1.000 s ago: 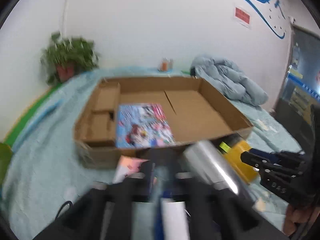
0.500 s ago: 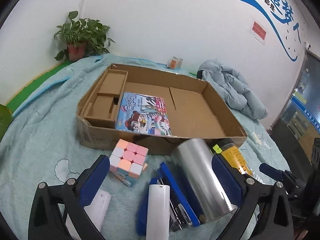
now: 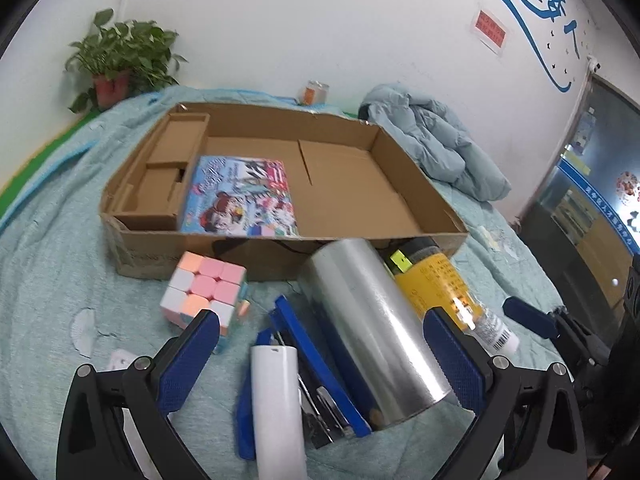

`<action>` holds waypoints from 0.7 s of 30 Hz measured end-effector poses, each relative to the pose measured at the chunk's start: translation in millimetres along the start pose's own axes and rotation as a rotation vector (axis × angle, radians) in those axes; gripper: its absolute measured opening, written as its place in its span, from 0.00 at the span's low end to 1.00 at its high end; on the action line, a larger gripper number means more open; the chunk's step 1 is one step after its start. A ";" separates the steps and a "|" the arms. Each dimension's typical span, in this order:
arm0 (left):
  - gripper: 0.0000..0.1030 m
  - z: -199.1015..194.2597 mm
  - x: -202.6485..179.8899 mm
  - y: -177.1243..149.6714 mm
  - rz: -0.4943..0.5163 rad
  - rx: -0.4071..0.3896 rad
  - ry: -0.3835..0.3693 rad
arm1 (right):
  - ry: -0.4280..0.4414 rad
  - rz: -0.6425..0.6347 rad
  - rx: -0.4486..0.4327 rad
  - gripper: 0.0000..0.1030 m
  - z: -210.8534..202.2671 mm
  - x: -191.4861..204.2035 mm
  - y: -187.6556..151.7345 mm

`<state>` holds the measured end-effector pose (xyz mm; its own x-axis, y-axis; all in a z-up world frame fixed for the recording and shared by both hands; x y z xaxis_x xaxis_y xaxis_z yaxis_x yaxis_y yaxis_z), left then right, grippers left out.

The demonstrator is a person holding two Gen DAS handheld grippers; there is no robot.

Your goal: Organize rigid objects

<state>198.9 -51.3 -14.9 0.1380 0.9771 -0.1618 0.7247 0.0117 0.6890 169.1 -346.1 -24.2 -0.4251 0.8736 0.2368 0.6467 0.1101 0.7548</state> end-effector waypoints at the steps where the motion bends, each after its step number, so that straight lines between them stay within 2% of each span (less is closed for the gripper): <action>1: 1.00 2.8 -0.2 0.0 -0.004 0.017 -0.015 | 0.031 -0.004 0.001 0.88 -2.2 1.3 -3.1; 5: 0.99 21.2 -5.6 2.3 -0.010 0.090 -0.049 | 0.189 0.111 0.089 0.88 4.3 -8.6 -25.5; 7: 0.99 32.3 -12.1 4.7 0.002 0.126 -0.105 | 0.241 0.187 0.127 0.88 9.7 -15.1 -37.1; 10: 0.99 53.7 -21.5 8.3 0.002 0.203 -0.167 | 0.279 0.299 0.178 0.87 20.2 -28.3 -48.2; 14: 0.95 70.3 -34.2 16.6 0.015 0.242 -0.223 | 0.349 0.418 0.204 0.87 31.1 -38.8 -51.7; 16: 0.90 79.6 -39.9 17.9 0.028 0.274 -0.216 | 0.389 0.467 0.230 0.85 37.6 -40.4 -52.1; 19: 0.83 87.5 -42.2 18.1 0.042 0.285 -0.157 | 0.399 0.478 0.246 0.81 42.4 -35.8 -50.1; 21: 0.79 89.7 -40.6 16.6 0.029 0.291 -0.171 | 0.396 0.474 0.250 0.82 43.8 -32.6 -48.5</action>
<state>265.9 -109.8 -60.3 0.2550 0.9261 -0.2779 0.8778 -0.1012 0.4683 179.4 -359.2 -95.3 -0.2280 0.6197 0.7510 0.9280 -0.0951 0.3603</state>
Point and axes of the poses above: each gripper's, at about its wrist camera, not at the fingertips, and z roughly the way its jaws point, x to its left, y to its top, the point moved 2 cm from there along z, roughly the way its jaws point, and after that the axes turned 9 degrees about y, right-handed, at the moved point
